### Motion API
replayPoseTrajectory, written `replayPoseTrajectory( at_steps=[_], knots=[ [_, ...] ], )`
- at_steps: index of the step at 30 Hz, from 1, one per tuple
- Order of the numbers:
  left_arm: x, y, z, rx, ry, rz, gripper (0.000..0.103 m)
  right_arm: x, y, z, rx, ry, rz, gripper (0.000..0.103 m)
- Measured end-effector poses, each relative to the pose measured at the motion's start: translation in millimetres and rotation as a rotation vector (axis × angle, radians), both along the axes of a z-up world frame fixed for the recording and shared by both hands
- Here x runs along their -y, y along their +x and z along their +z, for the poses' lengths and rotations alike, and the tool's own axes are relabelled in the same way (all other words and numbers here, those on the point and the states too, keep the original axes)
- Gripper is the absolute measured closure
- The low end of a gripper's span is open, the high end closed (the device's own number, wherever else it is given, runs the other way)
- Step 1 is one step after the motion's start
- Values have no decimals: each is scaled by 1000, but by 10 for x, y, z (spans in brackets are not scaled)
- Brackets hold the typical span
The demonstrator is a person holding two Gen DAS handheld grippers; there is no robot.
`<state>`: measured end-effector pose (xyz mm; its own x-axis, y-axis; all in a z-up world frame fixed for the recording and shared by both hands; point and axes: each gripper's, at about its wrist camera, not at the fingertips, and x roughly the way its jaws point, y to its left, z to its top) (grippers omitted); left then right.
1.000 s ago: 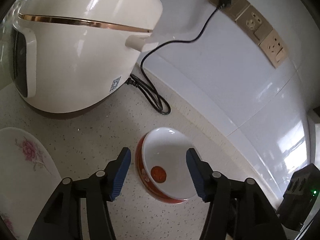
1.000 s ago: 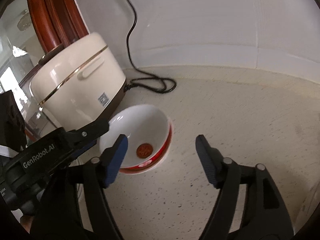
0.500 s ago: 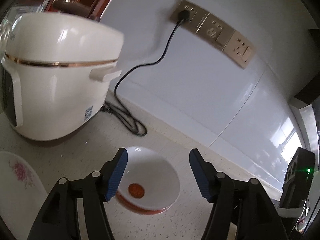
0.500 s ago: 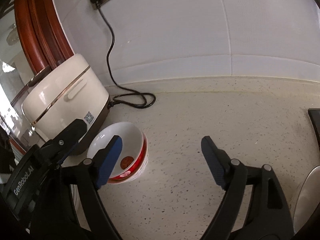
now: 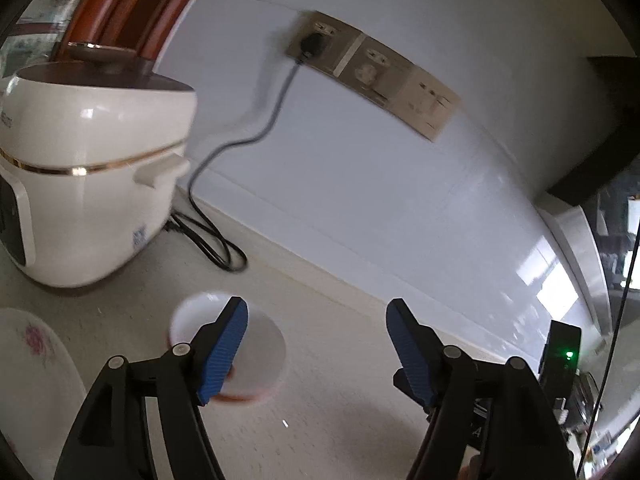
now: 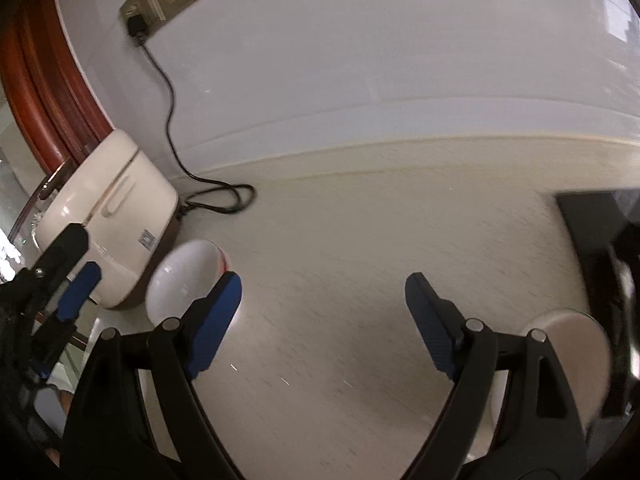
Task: Organize plates and bowls
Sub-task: 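Move both grippers to the black-rimmed white bowl by the stove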
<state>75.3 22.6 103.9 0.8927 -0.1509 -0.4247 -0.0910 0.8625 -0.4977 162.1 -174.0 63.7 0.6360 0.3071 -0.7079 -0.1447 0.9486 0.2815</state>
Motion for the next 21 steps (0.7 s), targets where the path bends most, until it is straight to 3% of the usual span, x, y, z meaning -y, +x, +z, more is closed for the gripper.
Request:
replayPoseTrajectory(
  at_steps=[9,14,21],
  knots=[
    [582,-78,-266,-199,-23,-238,30,822,-615,-22,-47,-60,-102,16],
    [896,-123,-418,-231,-10,-327,31,1166,-832,-117,-82,-54,-126,16],
    [1258,-54,-529,-241,30,-436,39,1431,-998,-141,-84,-26,-134,16]
  ],
)
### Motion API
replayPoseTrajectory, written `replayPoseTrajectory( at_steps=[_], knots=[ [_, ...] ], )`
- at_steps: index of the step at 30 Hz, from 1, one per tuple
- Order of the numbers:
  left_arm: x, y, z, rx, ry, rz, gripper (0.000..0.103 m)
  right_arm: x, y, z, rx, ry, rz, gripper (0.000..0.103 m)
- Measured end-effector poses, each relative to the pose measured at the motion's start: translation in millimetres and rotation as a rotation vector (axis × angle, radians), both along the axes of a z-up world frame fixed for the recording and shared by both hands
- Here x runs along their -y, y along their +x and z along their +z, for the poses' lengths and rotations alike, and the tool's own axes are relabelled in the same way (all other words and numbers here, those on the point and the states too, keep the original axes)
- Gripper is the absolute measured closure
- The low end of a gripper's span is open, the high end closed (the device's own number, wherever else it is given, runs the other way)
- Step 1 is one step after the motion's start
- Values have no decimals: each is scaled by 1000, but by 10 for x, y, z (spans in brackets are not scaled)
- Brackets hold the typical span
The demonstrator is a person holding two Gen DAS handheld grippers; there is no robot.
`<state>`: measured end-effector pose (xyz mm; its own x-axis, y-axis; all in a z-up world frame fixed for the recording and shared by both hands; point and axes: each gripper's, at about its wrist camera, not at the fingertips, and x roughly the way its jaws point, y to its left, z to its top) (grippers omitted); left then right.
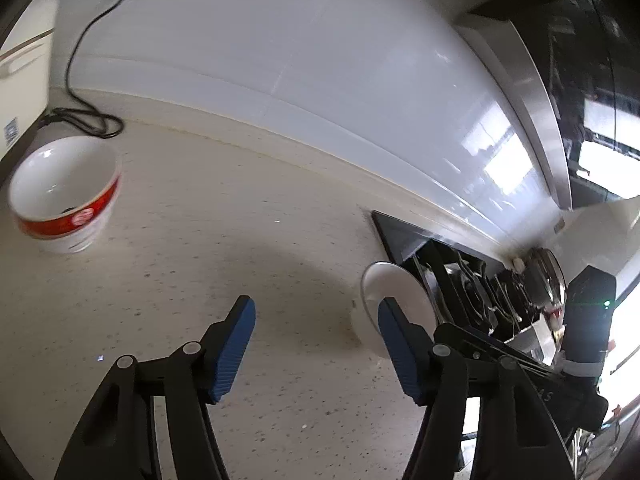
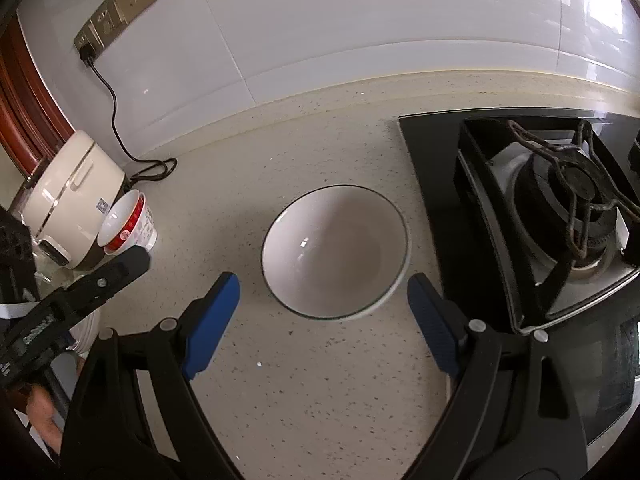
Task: Organize plates and bowls
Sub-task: 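Move both grippers to the black-rimmed white bowl by the stove, then close both grippers on the rim of the black-rimmed bowl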
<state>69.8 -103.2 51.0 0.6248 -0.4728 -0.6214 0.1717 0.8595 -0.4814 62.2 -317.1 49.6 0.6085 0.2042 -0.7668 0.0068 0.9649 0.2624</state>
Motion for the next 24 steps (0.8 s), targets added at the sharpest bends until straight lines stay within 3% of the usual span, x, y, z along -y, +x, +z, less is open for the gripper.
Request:
replayPoseTrajectory(
  at_steps=[7,9,12,19,24],
  knots=[
    [280,117,-64,-46,-12,-66,40,119,-64,-4,14,-17,34,19],
    [342,155,-90,-62,-12,-74,40,133,-56,-46,5,-24,39,24],
    [401,194,-125,-78,-14,-75,47,151,-8,-136,-23,-27,60,38],
    [623,264,-280,-107,36,-93,63,179,65,-325,-55,-19,77,40],
    [738,301,-363,-124,69,-114,69,226,88,-353,-54,1,72,54]
  ],
)
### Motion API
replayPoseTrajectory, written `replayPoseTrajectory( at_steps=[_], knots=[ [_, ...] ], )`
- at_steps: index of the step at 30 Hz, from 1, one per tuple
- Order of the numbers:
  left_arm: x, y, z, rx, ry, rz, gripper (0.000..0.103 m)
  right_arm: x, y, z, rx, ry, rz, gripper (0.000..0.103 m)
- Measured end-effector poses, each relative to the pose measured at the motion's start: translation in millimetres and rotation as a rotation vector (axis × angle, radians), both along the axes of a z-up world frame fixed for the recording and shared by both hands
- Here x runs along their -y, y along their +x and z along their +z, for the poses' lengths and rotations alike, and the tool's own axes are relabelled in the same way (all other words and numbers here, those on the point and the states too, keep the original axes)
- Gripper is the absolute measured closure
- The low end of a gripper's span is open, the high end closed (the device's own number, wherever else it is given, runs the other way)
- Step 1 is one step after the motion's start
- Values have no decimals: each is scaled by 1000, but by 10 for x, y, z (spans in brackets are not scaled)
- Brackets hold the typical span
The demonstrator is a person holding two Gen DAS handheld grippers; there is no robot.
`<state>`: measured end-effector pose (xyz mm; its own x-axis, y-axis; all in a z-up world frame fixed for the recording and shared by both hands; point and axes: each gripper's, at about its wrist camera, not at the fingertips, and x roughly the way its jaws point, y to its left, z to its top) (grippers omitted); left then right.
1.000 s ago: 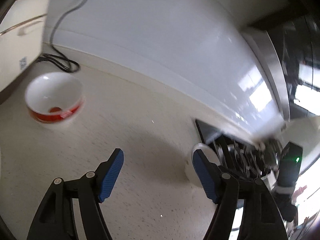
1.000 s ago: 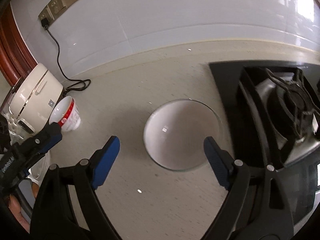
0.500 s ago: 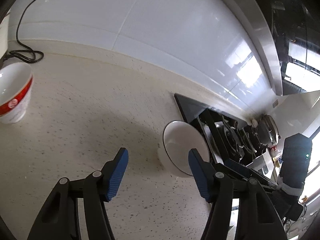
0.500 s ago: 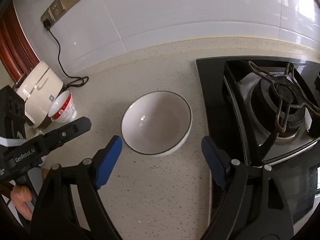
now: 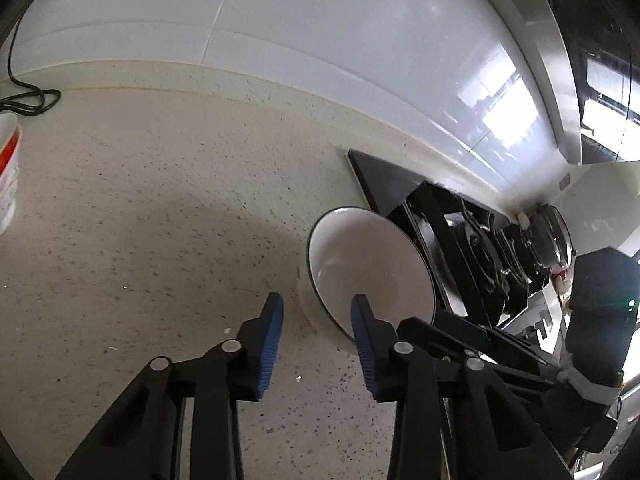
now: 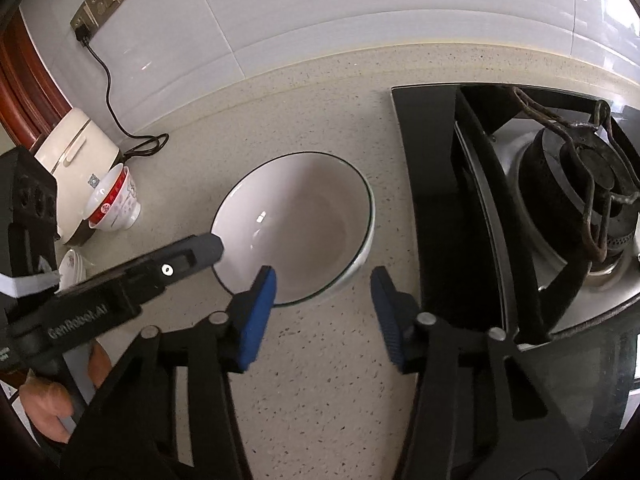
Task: Organize plates and bowls
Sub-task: 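Close both grippers on the rim of the black-rimmed bowl, then carry the black-rimmed bowl with both grippers onto the red-rimmed bowl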
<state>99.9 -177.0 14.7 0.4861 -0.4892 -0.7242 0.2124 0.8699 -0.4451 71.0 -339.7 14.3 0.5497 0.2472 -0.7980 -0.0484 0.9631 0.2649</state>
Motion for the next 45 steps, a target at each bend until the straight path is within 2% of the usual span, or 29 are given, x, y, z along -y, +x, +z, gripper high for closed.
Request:
replayPoseTrajectory(
  at_steps=[5,7,10,25,35,45],
  knots=[
    [19,50,-43,-26,-7,17,70,-13,7,-14,10,15,2,63],
    [26,81,-67,-39,-25,19,77,-22,4,-19,16,15,0,64],
    [60,112,-96,-49,-14,31,80,13,14,-24,20,27,-5,67],
    [50,81,-88,-38,11,54,82,1,19,-48,35,43,-12,71],
    [-168,-15,39,-7,-11,84,82,-159,-30,65,55,45,9,71],
    [-621,-134,248,39,-46,133,82,-561,-23,262,87,49,56,71]
  ],
)
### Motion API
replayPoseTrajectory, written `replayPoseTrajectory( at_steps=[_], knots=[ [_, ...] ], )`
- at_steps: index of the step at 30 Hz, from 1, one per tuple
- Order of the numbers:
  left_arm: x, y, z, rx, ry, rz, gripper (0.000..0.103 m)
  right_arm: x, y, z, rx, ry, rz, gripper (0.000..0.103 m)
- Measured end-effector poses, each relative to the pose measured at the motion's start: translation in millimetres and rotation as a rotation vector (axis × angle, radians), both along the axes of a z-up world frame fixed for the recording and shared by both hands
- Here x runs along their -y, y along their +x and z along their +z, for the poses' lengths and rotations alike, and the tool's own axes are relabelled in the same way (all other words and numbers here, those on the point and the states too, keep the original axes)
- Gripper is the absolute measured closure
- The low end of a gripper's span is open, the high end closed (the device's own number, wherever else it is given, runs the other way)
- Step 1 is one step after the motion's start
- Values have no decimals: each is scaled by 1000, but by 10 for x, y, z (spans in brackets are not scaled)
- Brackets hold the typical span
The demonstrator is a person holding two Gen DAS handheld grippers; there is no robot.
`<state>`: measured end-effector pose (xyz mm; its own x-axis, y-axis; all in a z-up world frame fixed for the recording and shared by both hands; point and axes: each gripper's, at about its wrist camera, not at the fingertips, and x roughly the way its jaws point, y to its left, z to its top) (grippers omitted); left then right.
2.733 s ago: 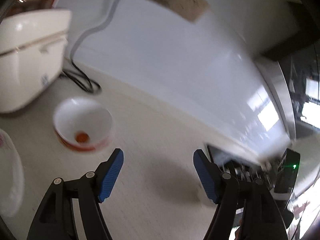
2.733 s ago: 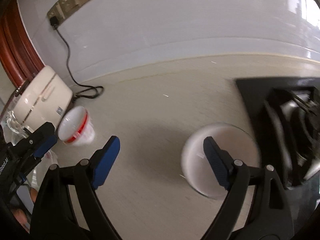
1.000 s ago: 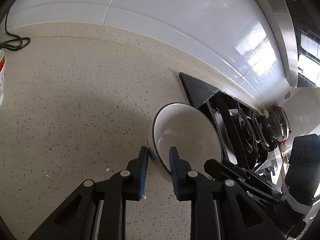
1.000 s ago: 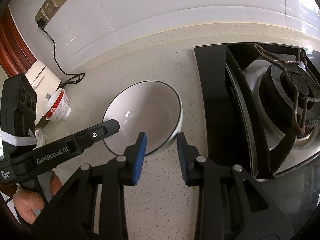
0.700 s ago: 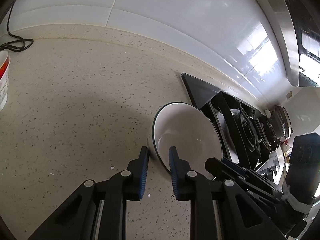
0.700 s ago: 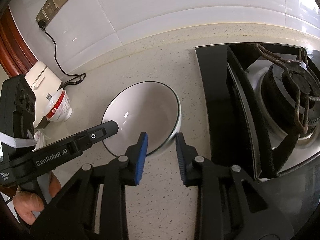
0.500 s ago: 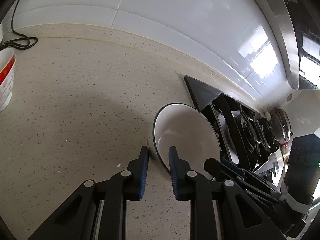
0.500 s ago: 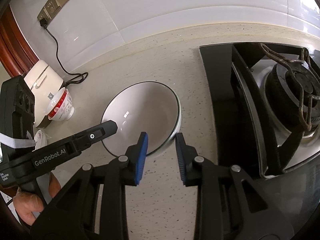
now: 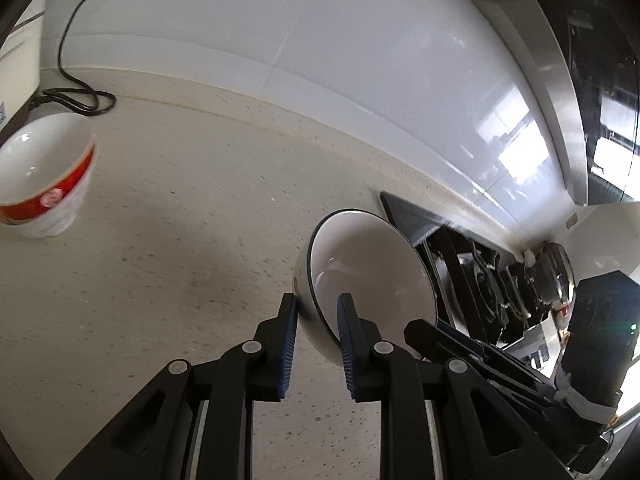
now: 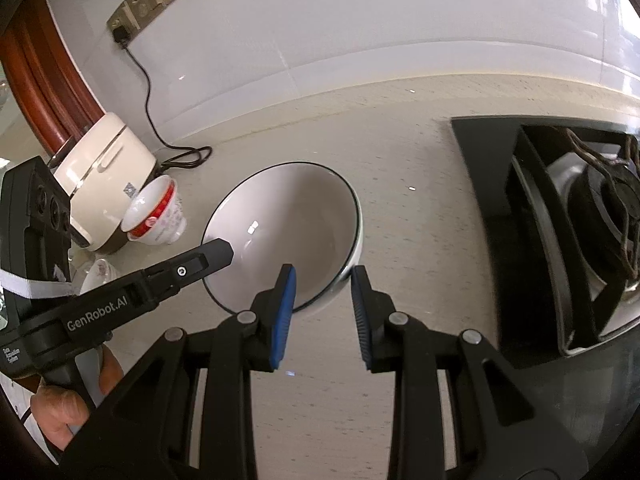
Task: Organize plates and bowls
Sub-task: 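Carry the black-rimmed bowl with both grippers onto the red-rimmed bowl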
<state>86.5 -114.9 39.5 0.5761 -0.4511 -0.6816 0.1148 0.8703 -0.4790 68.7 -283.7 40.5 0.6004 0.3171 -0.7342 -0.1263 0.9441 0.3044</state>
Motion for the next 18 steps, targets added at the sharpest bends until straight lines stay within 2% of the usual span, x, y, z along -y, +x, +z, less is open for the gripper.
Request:
replayPoseTrajectory(
  at_steps=[12,18],
  knots=[
    [-576,-59,277,78,-17,42,82,-559,150,151,25,15,52,71],
    [-907,-7,323,95,-32,76,82,-885,292,179,38,25,81,71]
  ],
)
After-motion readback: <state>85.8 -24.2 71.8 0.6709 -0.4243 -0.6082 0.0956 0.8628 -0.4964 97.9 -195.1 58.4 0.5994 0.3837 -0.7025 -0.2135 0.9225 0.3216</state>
